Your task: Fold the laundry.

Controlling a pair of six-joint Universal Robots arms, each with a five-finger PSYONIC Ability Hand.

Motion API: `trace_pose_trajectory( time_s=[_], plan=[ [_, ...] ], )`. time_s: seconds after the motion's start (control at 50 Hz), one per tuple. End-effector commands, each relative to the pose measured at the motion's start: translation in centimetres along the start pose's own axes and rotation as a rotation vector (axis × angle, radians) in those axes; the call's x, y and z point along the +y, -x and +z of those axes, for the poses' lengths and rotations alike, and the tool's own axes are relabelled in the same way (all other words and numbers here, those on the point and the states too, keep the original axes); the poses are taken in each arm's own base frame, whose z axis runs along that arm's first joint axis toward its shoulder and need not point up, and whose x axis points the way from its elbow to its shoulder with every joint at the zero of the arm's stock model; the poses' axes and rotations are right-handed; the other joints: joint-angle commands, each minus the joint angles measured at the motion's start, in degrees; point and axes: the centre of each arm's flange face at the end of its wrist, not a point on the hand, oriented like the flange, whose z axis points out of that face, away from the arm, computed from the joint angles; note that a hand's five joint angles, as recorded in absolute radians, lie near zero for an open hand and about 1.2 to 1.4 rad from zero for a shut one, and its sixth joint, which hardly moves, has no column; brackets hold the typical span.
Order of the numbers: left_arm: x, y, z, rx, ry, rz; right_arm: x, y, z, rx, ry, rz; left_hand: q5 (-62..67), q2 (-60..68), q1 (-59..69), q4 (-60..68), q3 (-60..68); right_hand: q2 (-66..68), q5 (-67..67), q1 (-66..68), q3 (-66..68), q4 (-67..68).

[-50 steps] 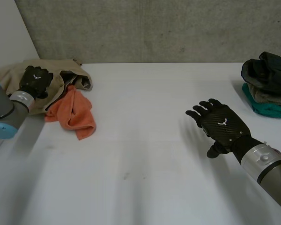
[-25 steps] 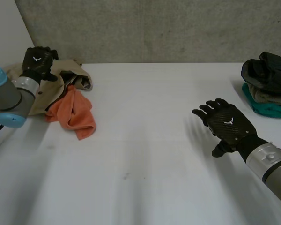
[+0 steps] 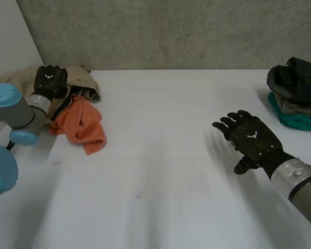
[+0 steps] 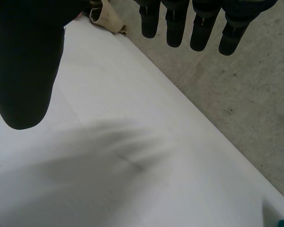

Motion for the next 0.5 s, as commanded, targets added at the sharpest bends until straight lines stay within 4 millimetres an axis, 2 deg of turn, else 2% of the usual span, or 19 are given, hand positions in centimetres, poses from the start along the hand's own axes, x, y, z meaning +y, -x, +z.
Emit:
trace_pose_trajectory(
  time_s=[0.02, 0.06, 0.08, 0.14, 0.16, 0.18, 0.22, 0.24, 0.3, 0.32, 0.36, 0.38, 0.5],
  plan=[
    [-8.3, -0.1, 0.6, -0.062, -0.099, -0.003, 0.0, 0.0, 0.0, -0.001, 0.000, 0.000, 15.52, 12.02, 15.86, 11.86, 12.33, -2.41, -2.88, -3.37, -2.29, -2.22],
    [-10.4, 0.0, 0.3, -0.072, -0.113, -0.020, 0.0, 0.0, 0.0, -0.001, 0.001, 0.000, 15.52, 12.02, 15.86, 11.86, 12.33, -2.41, -2.88, -3.37, -2.29, -2.22],
    [-12.7, 0.1, -0.1, -0.074, -0.135, -0.048, 0.0, 0.0, 0.0, 0.000, 0.002, 0.000, 15.52, 12.02, 15.86, 11.86, 12.33, -2.41, -2.88, -3.37, -2.29, -2.22],
    [-16.9, 0.1, -1.1, -0.061, -0.187, -0.099, 0.1, 0.0, 0.0, 0.002, 0.005, 0.001, 15.52, 12.02, 15.86, 11.86, 12.33, -2.41, -2.88, -3.37, -2.29, -2.22],
    [-19.9, -0.2, -1.9, -0.047, -0.229, -0.138, 0.1, -0.1, 0.0, 0.005, 0.005, 0.001, 15.52, 12.02, 15.86, 11.86, 12.33, -2.41, -2.88, -3.37, -2.29, -2.22],
    [-21.3, -0.5, -2.4, -0.037, -0.251, -0.159, 0.0, -0.1, 0.0, 0.008, 0.003, -0.001, 15.52, 12.02, 15.86, 11.86, 12.33, -2.41, -2.88, -3.37, -2.29, -2.22],
    [-24.2, -1.2, -3.5, -0.012, -0.294, -0.205, -0.2, -0.2, -0.1, 0.014, 0.002, -0.003, 15.52, 12.02, 15.86, 11.86, 12.33, -2.41, -2.88, -3.37, -2.29, -2.22],
    [-27.1, -2.0, -4.7, 0.018, -0.338, -0.249, -0.2, -0.2, -0.1, 0.017, 0.004, -0.003, 15.52, 12.02, 15.86, 11.86, 12.33, -2.41, -2.88, -3.37, -2.29, -2.22],
    [-30.9, -3.7, -6.7, 0.074, -0.395, -0.312, -0.4, -0.5, -0.2, 0.040, 0.006, -0.008, 15.52, 12.02, 15.86, 11.86, 12.33, -2.41, -2.88, -3.37, -2.29, -2.22],
    [-33.1, -4.9, -8.1, 0.113, -0.429, -0.348, -0.5, -0.7, -0.3, 0.049, 0.007, -0.010, 15.52, 12.02, 15.86, 11.86, 12.33, -2.41, -2.88, -3.37, -2.29, -2.22],
    [-34.8, -6.2, -9.3, 0.151, -0.452, -0.382, -0.5, -1.3, -0.4, 0.079, 0.012, -0.013, 15.52, 12.02, 15.86, 11.86, 12.33, -2.41, -2.88, -3.37, -2.29, -2.22],
    [-35.9, -7.7, -10.5, 0.194, -0.462, -0.408, -0.5, -1.5, -0.5, 0.088, 0.014, -0.013, 15.52, 12.02, 15.86, 11.86, 12.33, -2.41, -2.88, -3.37, -2.29, -2.22],
    [-38.3, -14.0, -14.0, 0.350, -0.472, -0.484, -1.1, -3.1, -0.8, 0.153, 0.002, -0.019, 15.52, 12.02, 15.86, 11.86, 12.33, -2.41, -2.88, -3.37, -2.29, -2.22]
  ],
)
